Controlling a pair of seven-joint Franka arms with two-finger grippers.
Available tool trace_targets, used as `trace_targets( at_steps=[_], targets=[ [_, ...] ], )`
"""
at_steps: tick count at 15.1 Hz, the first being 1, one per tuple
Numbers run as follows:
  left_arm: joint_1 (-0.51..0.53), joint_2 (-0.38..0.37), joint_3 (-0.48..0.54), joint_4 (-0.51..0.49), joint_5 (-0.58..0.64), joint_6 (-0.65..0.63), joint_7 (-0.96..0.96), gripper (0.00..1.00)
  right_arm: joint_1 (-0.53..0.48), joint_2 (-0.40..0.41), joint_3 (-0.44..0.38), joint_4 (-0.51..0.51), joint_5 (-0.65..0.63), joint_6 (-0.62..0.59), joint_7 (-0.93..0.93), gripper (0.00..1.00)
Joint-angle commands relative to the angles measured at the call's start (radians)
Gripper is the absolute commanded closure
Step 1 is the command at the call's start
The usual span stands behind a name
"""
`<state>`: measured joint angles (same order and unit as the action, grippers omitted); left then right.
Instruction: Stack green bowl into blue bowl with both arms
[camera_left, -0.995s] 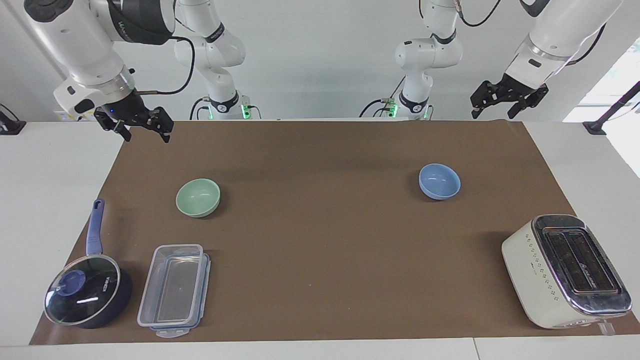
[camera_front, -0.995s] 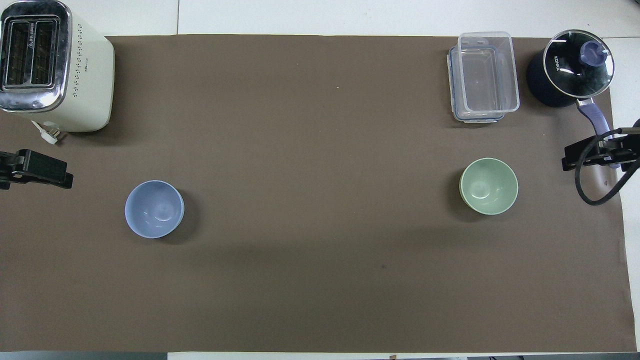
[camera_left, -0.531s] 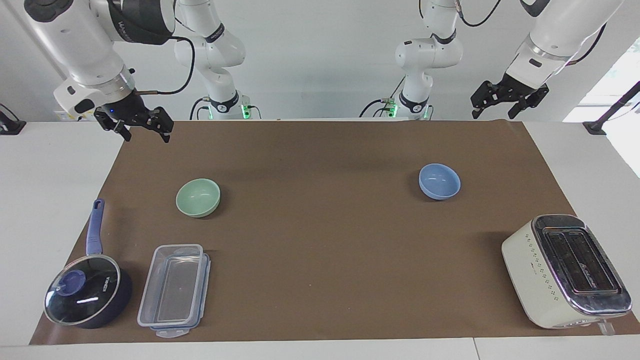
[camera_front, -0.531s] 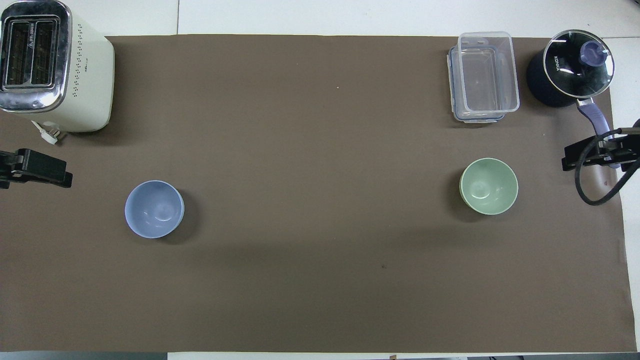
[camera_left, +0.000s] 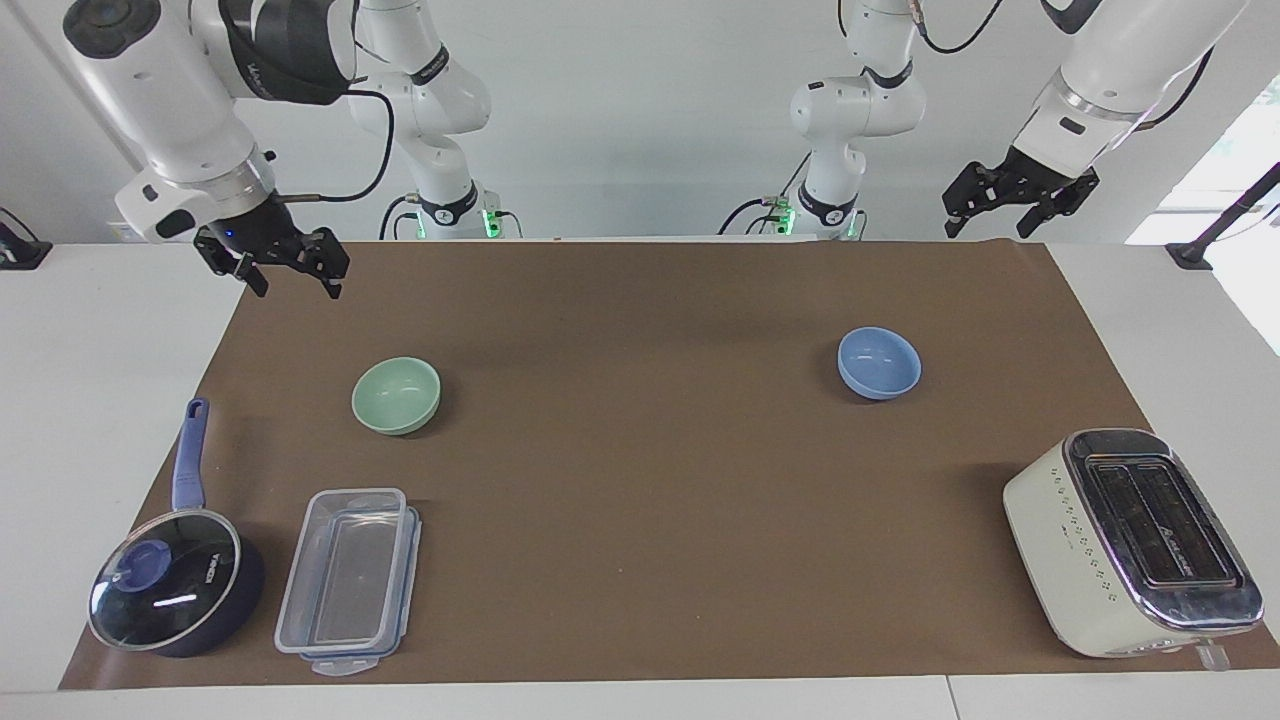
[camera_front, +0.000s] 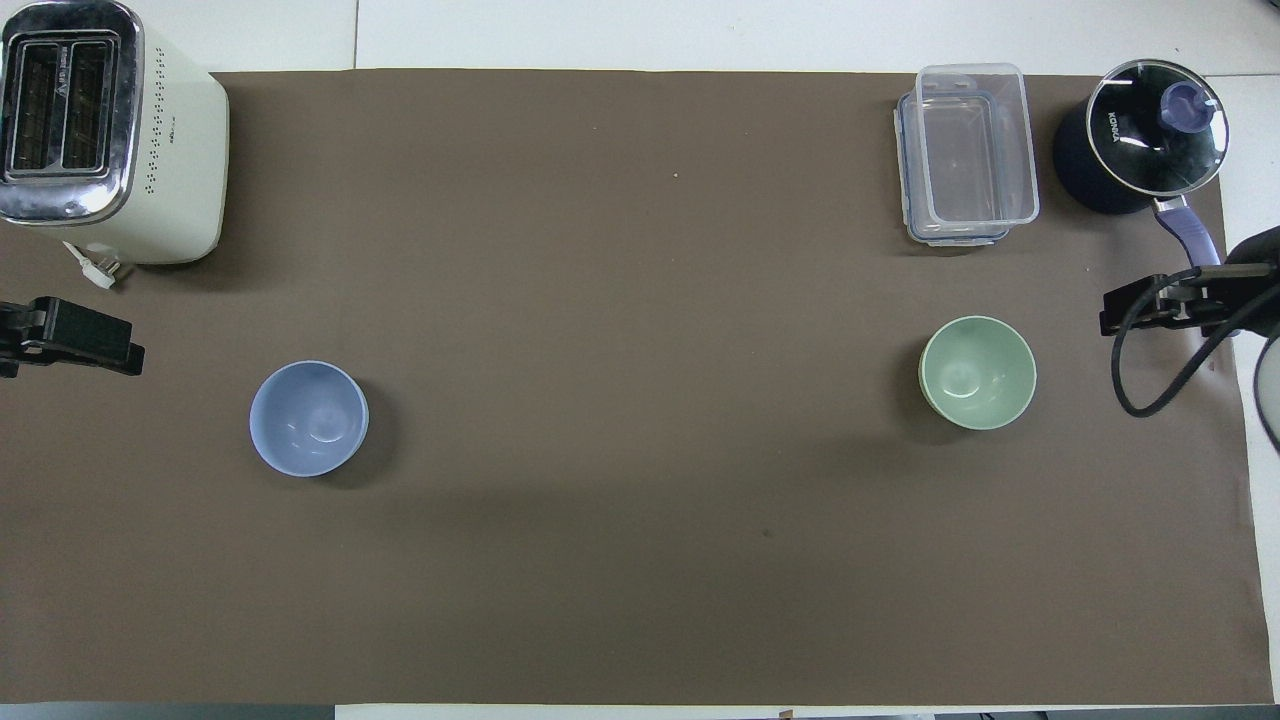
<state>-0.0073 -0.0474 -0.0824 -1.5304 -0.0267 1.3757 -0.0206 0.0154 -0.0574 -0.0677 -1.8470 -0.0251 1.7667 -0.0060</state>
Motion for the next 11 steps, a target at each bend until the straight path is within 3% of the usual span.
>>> trace_targets(
  at_steps=[1,6,11],
  targets=[
    [-0.003,-0.051,0.007,-0.089,-0.01,0.086,-0.012,0.0,-0.012,-0.066,0.003,-0.254,0.04,0.187,-0.029,0.11],
    [0.013,-0.052,0.007,-0.316,-0.01,0.299,0.002,0.0,-0.092,0.076,0.003,-0.328,0.117,0.396,-0.23,0.11],
    [0.035,-0.017,0.007,-0.581,-0.01,0.543,0.117,0.0,-0.104,0.09,0.003,-0.403,0.162,0.508,-0.258,0.15]
  ],
)
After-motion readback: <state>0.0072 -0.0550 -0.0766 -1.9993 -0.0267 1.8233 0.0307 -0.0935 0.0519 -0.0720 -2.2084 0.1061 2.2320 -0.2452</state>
